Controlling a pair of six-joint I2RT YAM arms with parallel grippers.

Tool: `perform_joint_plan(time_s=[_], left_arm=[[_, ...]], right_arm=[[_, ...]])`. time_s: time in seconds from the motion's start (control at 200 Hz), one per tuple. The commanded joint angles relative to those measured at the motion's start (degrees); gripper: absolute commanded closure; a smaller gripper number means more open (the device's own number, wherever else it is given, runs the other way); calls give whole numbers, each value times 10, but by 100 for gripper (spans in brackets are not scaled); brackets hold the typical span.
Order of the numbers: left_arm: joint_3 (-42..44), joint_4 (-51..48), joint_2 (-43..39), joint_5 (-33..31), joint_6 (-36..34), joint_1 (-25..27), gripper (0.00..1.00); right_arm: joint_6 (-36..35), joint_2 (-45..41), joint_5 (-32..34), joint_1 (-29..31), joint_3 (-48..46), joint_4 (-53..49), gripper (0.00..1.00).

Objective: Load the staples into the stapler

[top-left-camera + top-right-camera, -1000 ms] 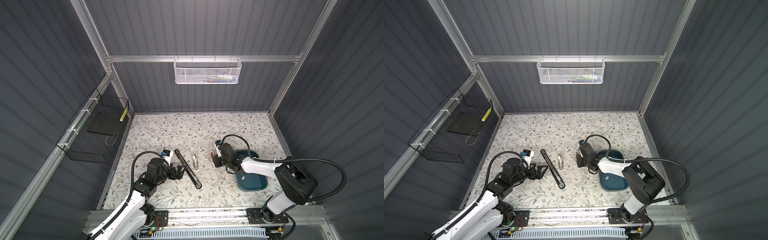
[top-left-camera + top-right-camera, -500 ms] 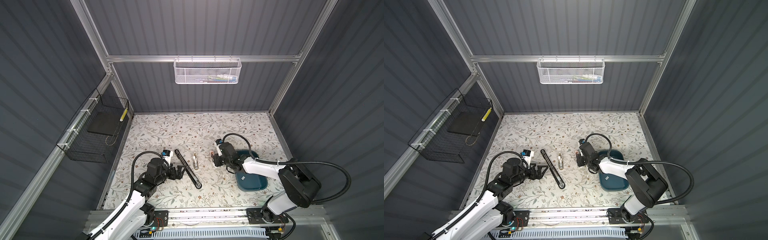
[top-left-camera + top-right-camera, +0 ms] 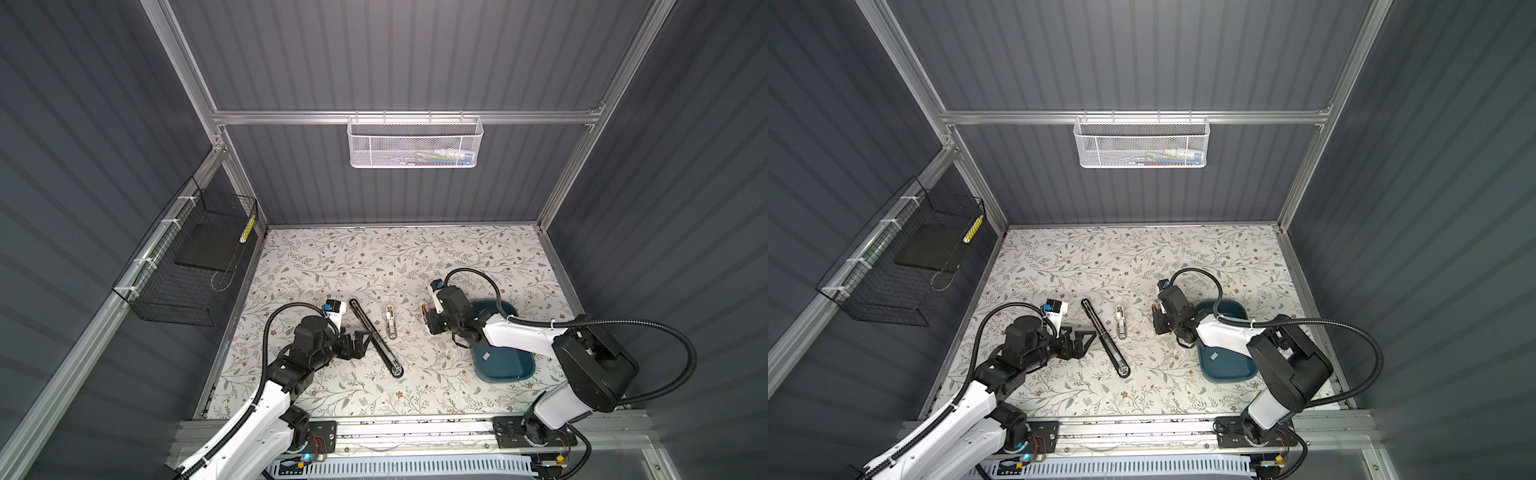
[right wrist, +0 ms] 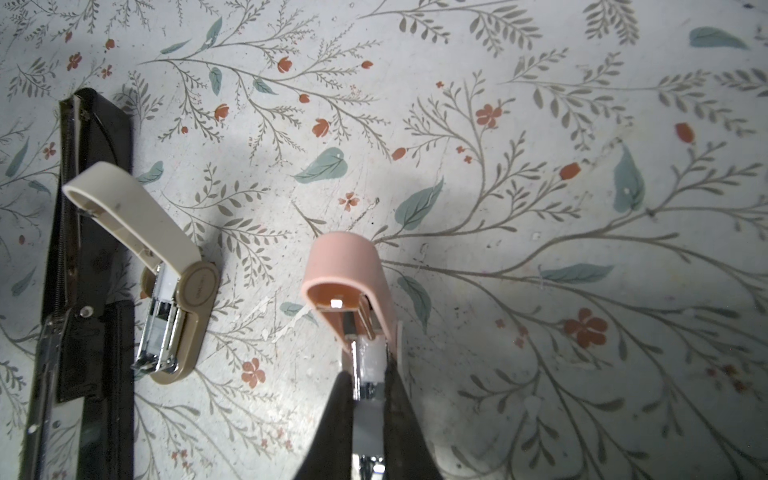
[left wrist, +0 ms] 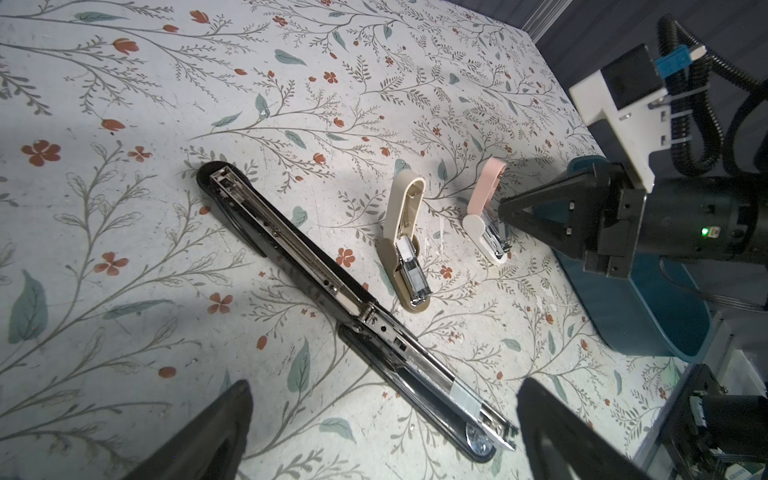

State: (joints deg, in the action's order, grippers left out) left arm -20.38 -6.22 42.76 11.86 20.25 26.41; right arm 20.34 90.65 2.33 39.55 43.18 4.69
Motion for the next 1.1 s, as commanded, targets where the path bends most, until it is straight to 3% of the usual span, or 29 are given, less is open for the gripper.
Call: perform_joint_plan(time_s=[0.0,0.77,1.095], left_arm=[[3,4,-4,7,-11,-2,1],[3,6,-4,9,-11,-1,1],[4,6,-4,9,-11,-2,1]], right_arm=[[-7,9,13,4,-2,-6,89],[-8,17,27,11,-3,-13,90],[-35,-23,37,21,-3,-18,90]])
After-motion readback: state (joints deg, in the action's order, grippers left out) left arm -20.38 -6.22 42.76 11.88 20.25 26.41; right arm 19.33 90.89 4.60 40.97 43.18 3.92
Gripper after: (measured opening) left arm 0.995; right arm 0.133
